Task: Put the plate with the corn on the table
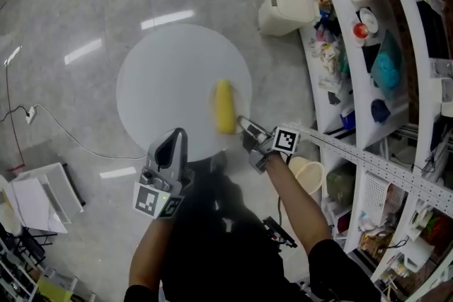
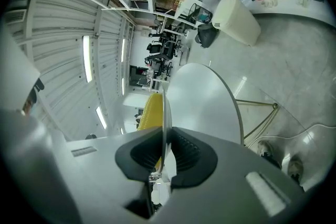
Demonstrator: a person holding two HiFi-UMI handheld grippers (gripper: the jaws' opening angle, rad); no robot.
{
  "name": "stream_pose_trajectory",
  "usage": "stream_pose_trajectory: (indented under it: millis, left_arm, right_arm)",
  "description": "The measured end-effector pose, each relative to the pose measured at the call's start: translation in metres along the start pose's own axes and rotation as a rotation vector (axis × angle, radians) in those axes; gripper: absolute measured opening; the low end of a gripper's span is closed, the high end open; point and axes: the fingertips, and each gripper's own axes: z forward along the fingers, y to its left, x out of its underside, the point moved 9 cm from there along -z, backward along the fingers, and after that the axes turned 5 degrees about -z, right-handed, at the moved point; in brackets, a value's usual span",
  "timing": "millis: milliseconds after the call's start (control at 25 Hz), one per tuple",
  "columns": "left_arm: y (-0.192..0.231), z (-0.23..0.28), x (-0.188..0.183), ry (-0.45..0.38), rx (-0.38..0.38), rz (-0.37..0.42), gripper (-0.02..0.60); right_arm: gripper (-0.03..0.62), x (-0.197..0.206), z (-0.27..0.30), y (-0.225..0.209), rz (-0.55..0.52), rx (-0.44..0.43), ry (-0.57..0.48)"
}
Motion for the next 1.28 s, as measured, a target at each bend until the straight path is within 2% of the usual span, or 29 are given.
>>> stream_pose_trajectory:
  millis: [680, 760, 840, 880, 1040, 1200, 1280]
  left_arm:
    - [0.027, 0.013, 0.022, 0.04, -0.007, -0.076, 0.003]
    - [0.029, 0.011, 0.024, 0.048, 0.001, -0.074, 0.003]
    - [0.03, 0.01, 0.027, 0.053, 0.007, -0.073, 0.003]
    - [0.03, 0.01, 0.027, 0.053, 0.006, -0.078, 0.003]
    - [0.03, 0.013, 0.025, 0.058, 0.005, -0.087, 0.003]
    - [0.033, 0.015, 0.026, 0.061, 0.011, -0.085, 0.003]
    - [0.034, 0.015, 0.026, 0.061, 0.011, -0.086, 0.003]
  right_arm:
    - [0.044, 0.006, 0.029, -0.04, 0.032, 0.029, 0.011]
    - [0.044, 0.007, 0.028, -0.045, 0.044, 0.064, 0.014]
    - [0.045, 0.011, 0.022, -0.051, 0.072, 0.153, 0.026]
    - [0.046, 0.012, 0.021, -0.052, 0.077, 0.169, 0.028]
    - [0.048, 0.007, 0.031, -0.048, 0.028, 0.062, 0.01]
    - [0.046, 0.006, 0.035, -0.046, 0.02, 0.079, 0.015]
    - [0.043, 0.009, 0.033, -0.044, 0.051, 0.139, 0.021]
